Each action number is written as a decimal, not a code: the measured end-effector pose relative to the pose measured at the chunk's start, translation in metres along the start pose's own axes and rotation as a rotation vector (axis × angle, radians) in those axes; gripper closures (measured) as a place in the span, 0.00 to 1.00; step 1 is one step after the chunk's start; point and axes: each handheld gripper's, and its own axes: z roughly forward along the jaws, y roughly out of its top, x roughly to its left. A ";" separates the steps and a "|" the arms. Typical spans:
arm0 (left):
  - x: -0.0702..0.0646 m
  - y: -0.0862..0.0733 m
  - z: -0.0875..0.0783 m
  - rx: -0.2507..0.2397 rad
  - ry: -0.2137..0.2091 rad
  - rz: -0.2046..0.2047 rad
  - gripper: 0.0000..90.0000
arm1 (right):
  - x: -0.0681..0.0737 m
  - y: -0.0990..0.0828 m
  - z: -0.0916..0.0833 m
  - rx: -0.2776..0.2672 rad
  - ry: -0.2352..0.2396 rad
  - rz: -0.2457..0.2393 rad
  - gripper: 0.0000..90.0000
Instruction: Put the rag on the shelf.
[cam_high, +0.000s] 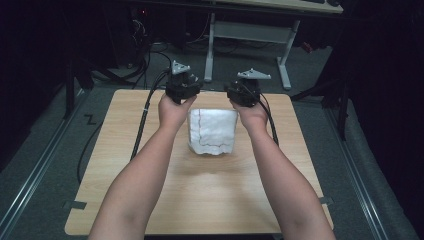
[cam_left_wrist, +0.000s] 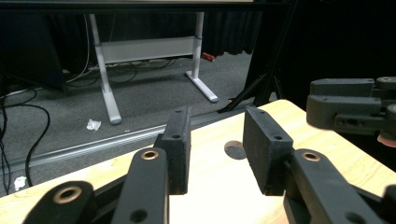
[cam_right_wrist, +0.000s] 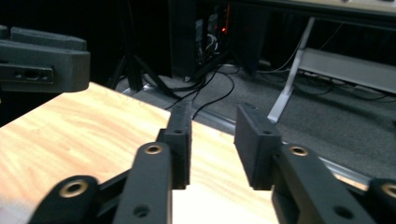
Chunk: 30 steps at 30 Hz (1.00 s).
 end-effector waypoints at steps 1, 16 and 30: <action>-0.001 0.000 -0.003 -0.005 -0.001 -0.004 0.68 | 0.001 0.000 -0.002 -0.001 0.003 -0.001 0.69; 0.003 -0.023 -0.056 -0.039 0.019 -0.008 0.63 | -0.005 -0.023 -0.053 -0.004 -0.059 -0.012 0.68; 0.019 -0.090 -0.101 0.041 0.023 0.000 0.62 | -0.018 -0.080 -0.097 0.021 -0.107 -0.044 0.59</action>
